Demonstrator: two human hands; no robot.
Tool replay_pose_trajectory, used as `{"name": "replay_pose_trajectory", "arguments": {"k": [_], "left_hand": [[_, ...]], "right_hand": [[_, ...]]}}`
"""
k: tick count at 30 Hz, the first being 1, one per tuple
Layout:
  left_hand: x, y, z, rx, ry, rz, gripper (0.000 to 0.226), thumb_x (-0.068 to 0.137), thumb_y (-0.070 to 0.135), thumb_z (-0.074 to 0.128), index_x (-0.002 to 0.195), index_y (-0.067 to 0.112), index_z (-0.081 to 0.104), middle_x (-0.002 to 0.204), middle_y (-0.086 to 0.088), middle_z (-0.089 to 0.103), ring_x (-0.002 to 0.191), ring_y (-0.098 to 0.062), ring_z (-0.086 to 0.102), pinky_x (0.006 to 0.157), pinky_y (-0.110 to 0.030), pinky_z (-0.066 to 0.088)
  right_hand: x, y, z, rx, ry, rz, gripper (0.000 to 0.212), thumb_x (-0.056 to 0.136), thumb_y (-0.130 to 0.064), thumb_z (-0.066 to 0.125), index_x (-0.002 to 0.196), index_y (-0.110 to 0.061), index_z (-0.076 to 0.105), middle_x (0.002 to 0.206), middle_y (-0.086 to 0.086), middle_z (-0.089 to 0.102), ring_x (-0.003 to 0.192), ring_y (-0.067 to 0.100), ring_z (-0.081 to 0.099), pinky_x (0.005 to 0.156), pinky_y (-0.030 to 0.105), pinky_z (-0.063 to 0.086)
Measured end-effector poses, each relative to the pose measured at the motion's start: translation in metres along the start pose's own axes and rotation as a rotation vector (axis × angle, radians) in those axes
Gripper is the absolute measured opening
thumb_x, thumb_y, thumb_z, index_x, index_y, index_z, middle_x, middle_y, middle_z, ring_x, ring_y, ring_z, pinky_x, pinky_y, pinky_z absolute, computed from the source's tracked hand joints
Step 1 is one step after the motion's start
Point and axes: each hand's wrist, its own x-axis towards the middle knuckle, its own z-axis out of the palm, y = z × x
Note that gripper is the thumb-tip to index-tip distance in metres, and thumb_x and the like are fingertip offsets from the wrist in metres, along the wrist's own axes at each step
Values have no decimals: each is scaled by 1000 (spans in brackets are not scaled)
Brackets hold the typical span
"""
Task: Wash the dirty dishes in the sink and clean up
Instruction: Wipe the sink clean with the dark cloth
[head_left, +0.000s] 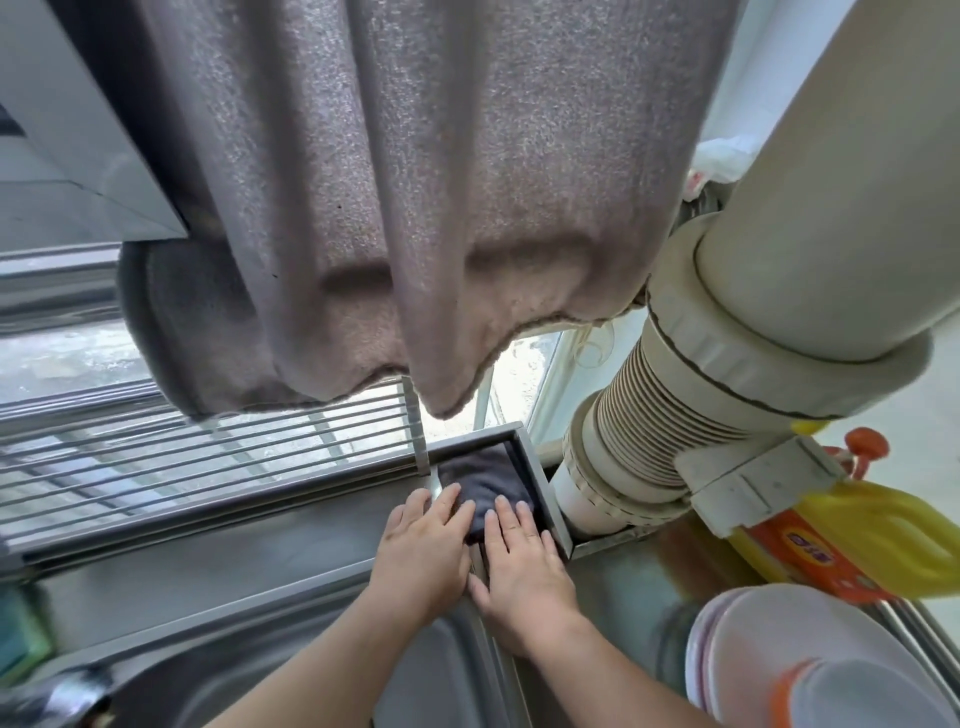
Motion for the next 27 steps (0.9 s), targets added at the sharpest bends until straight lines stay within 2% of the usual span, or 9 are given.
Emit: {"name": "replay_pose_trajectory", "arguments": {"k": [5,7,9,12,14,18,20,23,27], "left_hand": [[-43,-4,13,-107,83,143,56,85,37,39,135,31,63,138,13,60,117,-21,56,105,-37,49],[-70,0,11,-163,77,153,51,76,34,44,118,35,73,121,16,69,102,-17,65,94,-33,58],[-95,7,11,-227,69,147,53,75,29,45,118,37,74,119,19,70,104,-15,67,97,-28,55],[-125,27,8,-329,-152,121,54,89,23,47,139,38,62,141,19,60,131,-12,55,113,-24,39],[-140,46,5,-440,-231,103,49,94,23,52,139,39,63,142,14,61,131,-7,56,109,-16,38],[-161,100,-3,-601,-340,88,43,97,23,56,136,36,66,136,12,64,110,-8,66,92,-12,50],[-162,130,-7,-687,-371,58,42,95,26,56,134,39,66,136,9,64,107,-14,69,94,-26,57],[-156,174,-12,-821,-387,35,45,97,27,59,141,37,60,140,1,61,105,-17,68,88,-32,59],[-137,226,-8,-1008,-450,-113,67,101,31,59,161,36,30,155,-3,45,134,-26,51,104,-33,45]], "right_hand": [[-31,1,-7,104,104,-81,80,104,-49,38,166,-16,1,172,-5,-17,158,19,-20,131,46,1],[-64,3,6,230,202,-101,73,102,-44,35,166,-18,13,169,-12,-11,156,11,-18,131,35,3],[-106,9,27,414,212,-13,66,98,-37,44,162,-25,31,170,-18,3,157,2,-3,124,18,7],[-176,36,65,734,249,226,47,83,-38,56,118,-69,60,138,-56,38,136,-15,43,110,5,29],[-220,57,81,829,289,362,56,88,-32,64,95,-86,52,106,-64,48,108,-16,60,94,1,40],[-305,95,75,1073,558,766,42,87,1,70,68,-35,76,66,-18,72,73,5,70,74,19,52],[-334,120,62,1154,691,888,27,89,-4,67,76,-26,76,69,-5,74,80,24,71,79,41,56],[-344,166,37,1207,792,900,17,95,-15,60,100,-23,75,92,0,73,91,25,66,86,46,54],[-316,226,13,1405,608,835,28,104,-32,51,126,-20,64,110,9,63,104,30,59,96,48,46]]}}
